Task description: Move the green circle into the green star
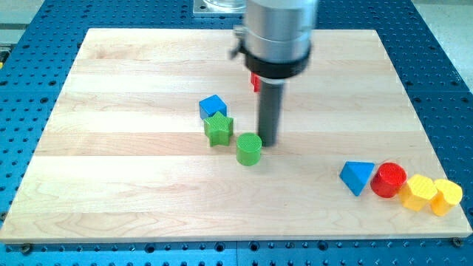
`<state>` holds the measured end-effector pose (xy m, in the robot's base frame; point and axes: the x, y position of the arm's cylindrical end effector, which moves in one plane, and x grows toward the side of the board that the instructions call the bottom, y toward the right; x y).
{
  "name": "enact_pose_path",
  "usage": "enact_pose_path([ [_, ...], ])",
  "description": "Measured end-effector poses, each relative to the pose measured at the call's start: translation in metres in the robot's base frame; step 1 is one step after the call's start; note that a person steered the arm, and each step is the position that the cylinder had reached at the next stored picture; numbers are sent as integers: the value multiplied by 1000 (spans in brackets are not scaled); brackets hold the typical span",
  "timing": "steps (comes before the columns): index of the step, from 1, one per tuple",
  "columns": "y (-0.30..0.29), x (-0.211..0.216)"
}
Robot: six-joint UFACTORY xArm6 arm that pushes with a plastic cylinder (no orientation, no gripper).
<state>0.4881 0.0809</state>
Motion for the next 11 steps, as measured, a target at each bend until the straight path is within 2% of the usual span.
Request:
enact_pose_path([
  [1, 8, 27],
  [2, -96, 21],
  [3, -151, 41],
  [4, -257, 51],
  [5, -278, 45],
  [6, -186, 25],
  [7, -148, -3],
  [8, -179, 12],
  [9, -193, -6],
  [10, -154, -15],
  [11, -174, 17],
])
